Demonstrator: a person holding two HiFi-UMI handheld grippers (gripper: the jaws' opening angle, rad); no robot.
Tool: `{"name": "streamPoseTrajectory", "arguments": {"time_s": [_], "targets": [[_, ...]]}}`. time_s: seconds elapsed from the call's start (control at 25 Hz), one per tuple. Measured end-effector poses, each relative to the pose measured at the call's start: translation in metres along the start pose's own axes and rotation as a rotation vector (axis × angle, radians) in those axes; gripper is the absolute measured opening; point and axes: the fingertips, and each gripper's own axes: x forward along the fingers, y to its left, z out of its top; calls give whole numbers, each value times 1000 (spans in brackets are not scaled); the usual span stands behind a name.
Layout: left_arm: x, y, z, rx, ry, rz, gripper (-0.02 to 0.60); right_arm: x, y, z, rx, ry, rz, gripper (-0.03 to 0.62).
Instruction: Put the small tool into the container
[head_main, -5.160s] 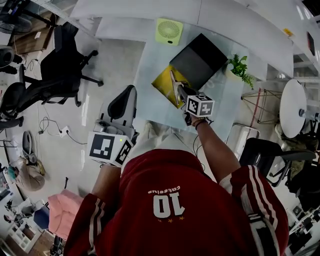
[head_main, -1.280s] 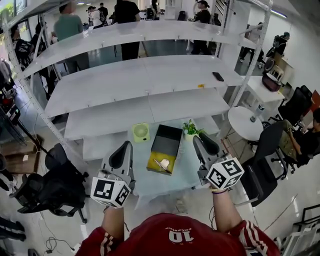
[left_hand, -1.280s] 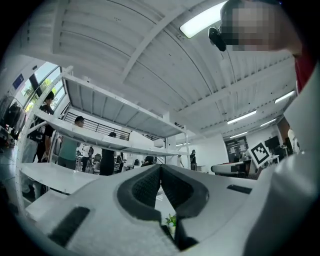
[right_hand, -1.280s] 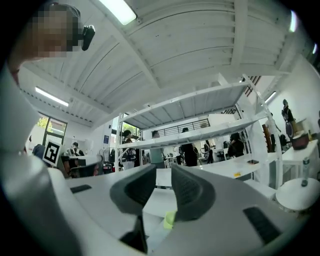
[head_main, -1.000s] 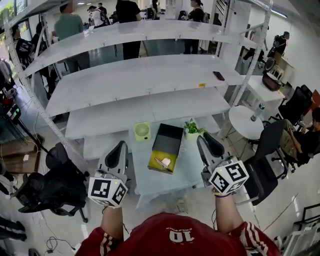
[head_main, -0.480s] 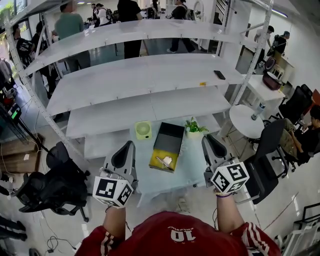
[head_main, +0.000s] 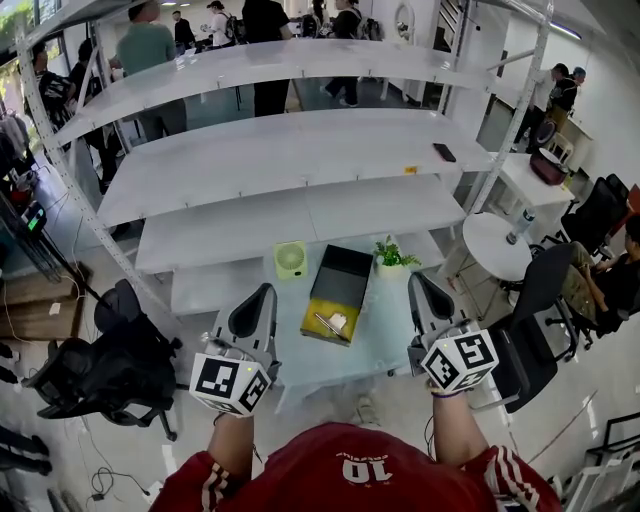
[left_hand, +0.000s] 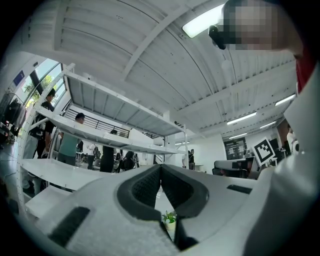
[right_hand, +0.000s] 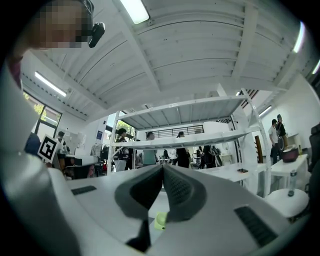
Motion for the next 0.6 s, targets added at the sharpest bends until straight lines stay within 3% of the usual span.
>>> {"name": "streamPoseTrajectory", "arguments": {"time_s": [0.6], "targets": [[1, 1, -4, 3, -4, -15, 2, 3, 16, 2, -64, 4, 27, 3]]}}
